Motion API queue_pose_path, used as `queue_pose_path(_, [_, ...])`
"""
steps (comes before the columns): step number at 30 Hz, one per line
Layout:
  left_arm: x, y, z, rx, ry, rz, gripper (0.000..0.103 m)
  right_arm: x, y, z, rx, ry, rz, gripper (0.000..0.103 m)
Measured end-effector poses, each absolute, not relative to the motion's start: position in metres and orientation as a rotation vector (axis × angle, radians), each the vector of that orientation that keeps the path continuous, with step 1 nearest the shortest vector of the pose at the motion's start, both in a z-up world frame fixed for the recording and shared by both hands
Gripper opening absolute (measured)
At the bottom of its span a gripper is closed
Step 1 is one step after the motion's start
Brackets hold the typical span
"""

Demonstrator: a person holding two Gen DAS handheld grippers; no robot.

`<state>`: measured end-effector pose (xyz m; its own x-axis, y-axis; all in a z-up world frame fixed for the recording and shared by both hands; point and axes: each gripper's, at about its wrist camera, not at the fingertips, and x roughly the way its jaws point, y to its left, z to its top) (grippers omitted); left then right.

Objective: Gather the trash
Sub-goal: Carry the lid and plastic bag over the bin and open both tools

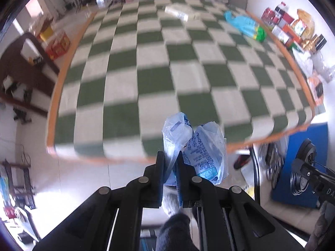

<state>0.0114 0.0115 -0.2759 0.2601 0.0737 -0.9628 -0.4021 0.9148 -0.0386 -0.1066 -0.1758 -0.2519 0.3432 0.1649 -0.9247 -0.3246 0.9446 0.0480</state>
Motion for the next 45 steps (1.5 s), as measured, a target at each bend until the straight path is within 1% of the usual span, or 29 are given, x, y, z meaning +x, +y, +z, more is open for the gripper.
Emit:
queue_pose_path(6, [-0.041,-0.006,-0.336,-0.353,1.384,0.355,0.007,-0.146,-0.198,-0.304,-0.181,1.289,0.332,0.084])
queue_pose_path(10, [-0.058,-0.02,-0.388,-0.379,1.455,0.368,0.007,-0.153,-0.21,-0.357,-0.194,1.367,0.331,0.084])
queue_pose_path(12, [-0.062,-0.03,-0.422,-0.387,1.485,0.362,0.007,-0.153,-0.215,-0.383,-0.197,1.402,0.335,0.084])
queue_pose_path(15, [-0.061,-0.04,-0.466,-0.4,1.525,0.357,0.007,-0.148,-0.222,-0.43,-0.189,1.457,0.335,0.084])
queue_pose_path(20, [-0.046,-0.043,-0.552,-0.498,1.567,0.327,0.007,-0.127,-0.233,-0.519,-0.134,1.54,0.312,0.084])
queue_pose_path(24, [-0.03,-0.03,-0.627,-0.629,1.6,0.301,0.009,-0.098,-0.236,-0.599,0.002,1.628,0.32,0.084])
queue_pose_path(26, [-0.022,-0.023,-0.656,-0.674,1.606,0.28,0.014,-0.086,-0.237,-0.632,0.056,1.654,0.321,0.084])
queue_pose_path(30, [-0.013,-0.012,-0.695,-0.748,1.627,0.244,0.015,-0.064,-0.231,-0.699,0.152,1.711,0.34,0.084])
queue_pose_path(31, [-0.011,-0.009,-0.706,-0.743,1.641,0.245,0.017,-0.061,-0.229,-0.711,0.166,1.718,0.337,0.085])
queue_pose_path(33, [-0.01,-0.005,-0.715,-0.725,1.655,0.266,0.026,-0.055,-0.224,-0.74,0.191,1.74,0.344,0.086])
queue_pose_path(34, [-0.011,-0.001,-0.721,-0.72,1.661,0.277,0.04,-0.052,-0.222,-0.756,0.204,1.756,0.341,0.088])
queue_pose_path(35, [-0.012,0.002,-0.723,-0.717,1.66,0.287,0.061,-0.051,-0.219,-0.765,0.221,1.766,0.339,0.089])
queue_pose_path(37, [-0.015,0.012,-0.725,-0.7,1.644,0.323,0.086,-0.048,-0.213,-0.787,0.277,1.801,0.356,0.091])
queue_pose_path(39, [-0.019,0.02,-0.724,-0.682,1.629,0.344,0.087,-0.046,-0.212,-0.797,0.301,1.805,0.359,0.093])
queue_pose_path(40, [-0.022,0.024,-0.722,-0.668,1.626,0.365,0.09,-0.046,-0.209,-0.801,0.309,1.806,0.357,0.098])
queue_pose_path(41, [-0.024,0.027,-0.723,-0.661,1.627,0.373,0.102,-0.045,-0.21,-0.803,0.314,1.803,0.354,0.103])
queue_pose_path(45, [-0.034,0.032,-0.714,-0.582,1.616,0.424,0.103,-0.047,-0.21,-0.799,0.28,1.772,0.33,0.103])
